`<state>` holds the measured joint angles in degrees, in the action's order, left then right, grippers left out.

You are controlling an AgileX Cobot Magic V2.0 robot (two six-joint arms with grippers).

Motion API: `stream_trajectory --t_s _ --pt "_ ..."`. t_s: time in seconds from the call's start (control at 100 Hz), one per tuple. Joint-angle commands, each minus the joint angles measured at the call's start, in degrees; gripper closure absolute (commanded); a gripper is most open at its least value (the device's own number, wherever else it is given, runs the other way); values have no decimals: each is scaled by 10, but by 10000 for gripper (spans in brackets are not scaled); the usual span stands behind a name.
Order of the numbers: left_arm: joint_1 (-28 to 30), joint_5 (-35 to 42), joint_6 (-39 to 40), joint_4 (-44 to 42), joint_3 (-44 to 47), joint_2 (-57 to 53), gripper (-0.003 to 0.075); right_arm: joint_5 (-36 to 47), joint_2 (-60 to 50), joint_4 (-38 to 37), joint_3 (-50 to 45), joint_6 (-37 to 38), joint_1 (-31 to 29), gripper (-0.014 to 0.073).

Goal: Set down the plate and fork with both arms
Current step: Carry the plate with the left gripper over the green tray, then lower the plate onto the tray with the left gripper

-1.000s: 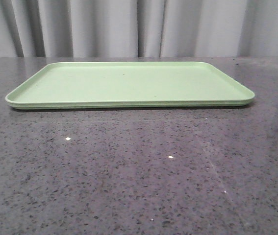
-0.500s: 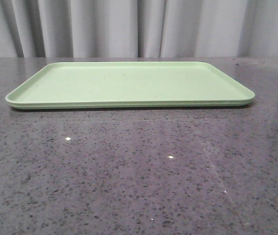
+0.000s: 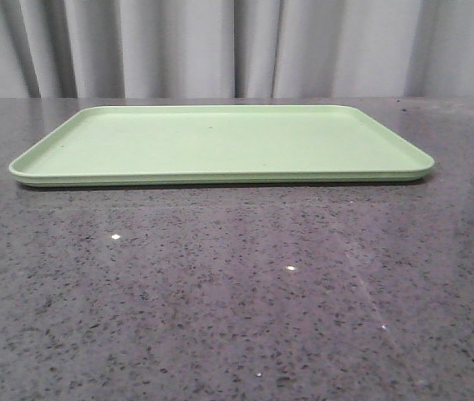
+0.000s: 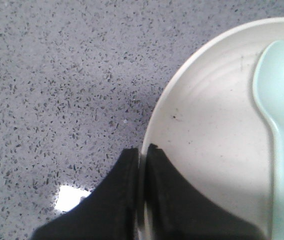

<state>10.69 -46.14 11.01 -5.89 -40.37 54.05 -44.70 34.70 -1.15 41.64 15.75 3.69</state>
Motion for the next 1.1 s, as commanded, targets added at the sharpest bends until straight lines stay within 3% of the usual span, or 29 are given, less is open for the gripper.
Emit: stream_trajectory --t_s 0.0,0.2,0.33,0.65,1.09 --pt "1 19 -4 9 -13 -31 741 34 4 -3 17 -6 -4 109" --pt "1 23 -4 46 -48 -78 741 34 4 -3 17 -6 -4 109" --pt "-2 47 -53 128 -83 -83 741 34 4 -3 17 -6 -4 109" --pt "-11 88 -165 318 -128 27 741 34 4 -3 17 -6 -4 109" --pt "-207 196 -172 388 -226 233 741 34 4 -3 17 -6 -4 109"
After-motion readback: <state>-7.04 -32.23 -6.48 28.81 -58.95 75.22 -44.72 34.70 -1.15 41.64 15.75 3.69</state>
